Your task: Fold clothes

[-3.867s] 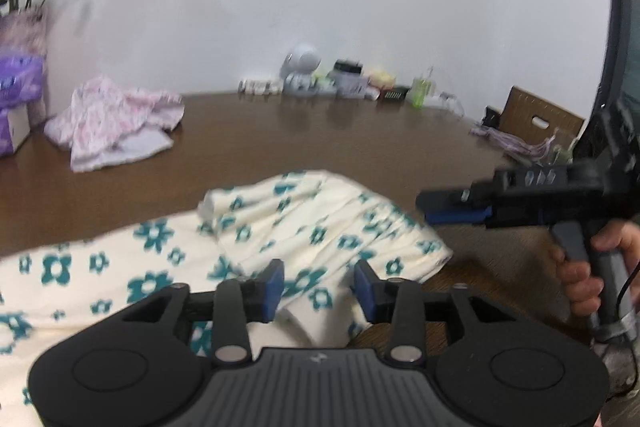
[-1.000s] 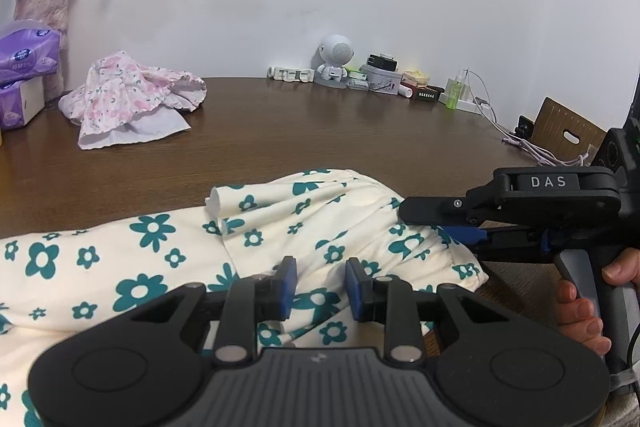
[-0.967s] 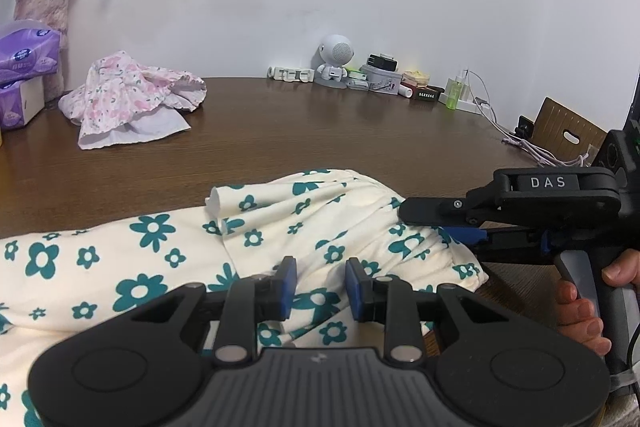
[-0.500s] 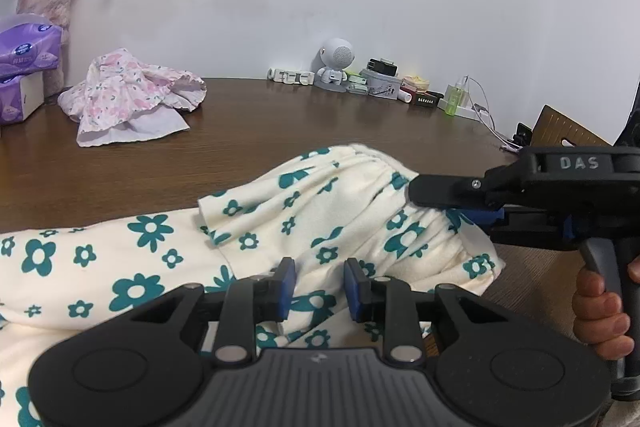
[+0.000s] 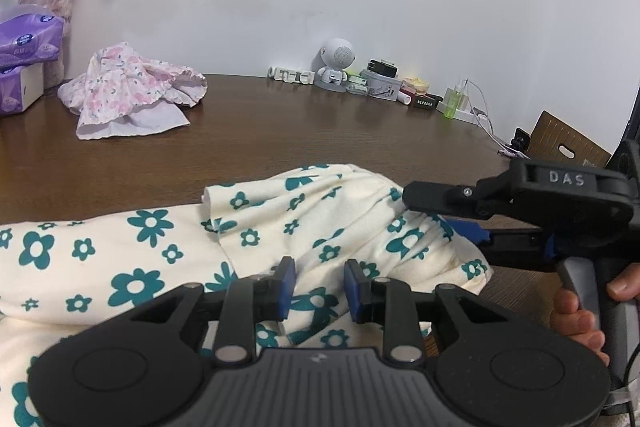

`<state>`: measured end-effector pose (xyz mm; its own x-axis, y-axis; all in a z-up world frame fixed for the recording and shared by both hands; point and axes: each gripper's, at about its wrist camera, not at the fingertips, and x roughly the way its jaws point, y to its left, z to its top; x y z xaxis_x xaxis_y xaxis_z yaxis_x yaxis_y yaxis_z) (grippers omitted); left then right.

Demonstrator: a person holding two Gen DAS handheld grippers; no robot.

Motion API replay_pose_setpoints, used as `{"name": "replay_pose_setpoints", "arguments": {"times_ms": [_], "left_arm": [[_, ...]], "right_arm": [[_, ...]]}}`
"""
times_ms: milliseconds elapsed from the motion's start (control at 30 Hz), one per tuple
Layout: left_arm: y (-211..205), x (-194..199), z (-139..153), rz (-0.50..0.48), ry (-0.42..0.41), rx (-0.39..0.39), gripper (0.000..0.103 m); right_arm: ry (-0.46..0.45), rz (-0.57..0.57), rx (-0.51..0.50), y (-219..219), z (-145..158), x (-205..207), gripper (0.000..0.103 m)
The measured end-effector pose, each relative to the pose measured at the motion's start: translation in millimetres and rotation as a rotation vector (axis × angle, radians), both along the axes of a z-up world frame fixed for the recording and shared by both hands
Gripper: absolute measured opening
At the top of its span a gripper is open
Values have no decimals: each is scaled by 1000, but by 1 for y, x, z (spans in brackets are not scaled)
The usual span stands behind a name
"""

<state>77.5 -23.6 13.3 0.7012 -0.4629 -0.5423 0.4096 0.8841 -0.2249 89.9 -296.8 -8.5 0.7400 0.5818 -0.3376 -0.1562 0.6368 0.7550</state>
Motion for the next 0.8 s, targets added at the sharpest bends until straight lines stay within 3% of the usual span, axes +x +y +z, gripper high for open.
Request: {"name": "replay_pose_setpoints", "arguments": {"times_ms": [567,800], "left_arm": [[0,0,-1,46,12,-32,25],[7,6,-2,67,56,-96,25]], "right_arm": [[-13,-66,-78,4,-11,-12,40],[-9,-79,-102,9,-12,-16,35]]}}
